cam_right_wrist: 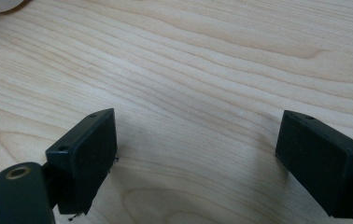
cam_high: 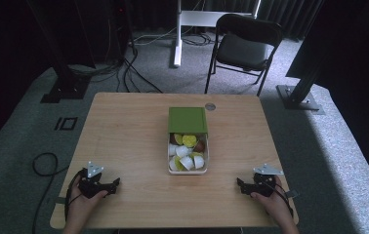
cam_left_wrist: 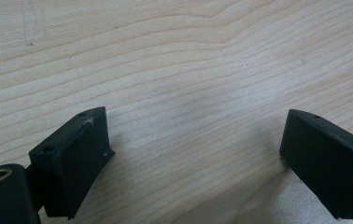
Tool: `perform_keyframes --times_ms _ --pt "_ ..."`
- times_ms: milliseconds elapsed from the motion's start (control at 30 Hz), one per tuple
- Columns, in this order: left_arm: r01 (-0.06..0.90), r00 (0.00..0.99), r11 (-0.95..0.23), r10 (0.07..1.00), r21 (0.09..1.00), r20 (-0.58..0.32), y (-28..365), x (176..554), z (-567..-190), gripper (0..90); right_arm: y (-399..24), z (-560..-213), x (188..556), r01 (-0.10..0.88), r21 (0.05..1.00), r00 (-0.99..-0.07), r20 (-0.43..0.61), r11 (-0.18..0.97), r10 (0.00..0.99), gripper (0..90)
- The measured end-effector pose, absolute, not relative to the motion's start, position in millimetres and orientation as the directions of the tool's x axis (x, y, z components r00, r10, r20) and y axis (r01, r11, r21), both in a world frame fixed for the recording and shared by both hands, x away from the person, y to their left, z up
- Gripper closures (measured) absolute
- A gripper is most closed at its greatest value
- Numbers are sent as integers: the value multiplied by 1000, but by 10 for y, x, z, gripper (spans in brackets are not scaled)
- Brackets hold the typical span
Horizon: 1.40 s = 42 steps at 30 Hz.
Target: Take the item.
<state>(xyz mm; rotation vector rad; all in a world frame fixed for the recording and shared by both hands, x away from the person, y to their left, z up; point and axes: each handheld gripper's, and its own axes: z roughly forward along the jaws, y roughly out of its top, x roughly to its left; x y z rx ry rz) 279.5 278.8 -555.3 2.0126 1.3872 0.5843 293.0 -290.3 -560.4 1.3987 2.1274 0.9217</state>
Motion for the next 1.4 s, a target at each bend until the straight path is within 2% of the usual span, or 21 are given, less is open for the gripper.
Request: perform_keyframes --times_ms 400,1400 --pt "663 351 -258 936 703 13 2788 2795 -5553 95 -2858 -5280 2974 566 787 -401 2 246 916 125" --pt "663 351 -258 936 703 12 2788 2795 -5553 95 -2414 -4743 3085 433 861 -513 -8 267 858 140"
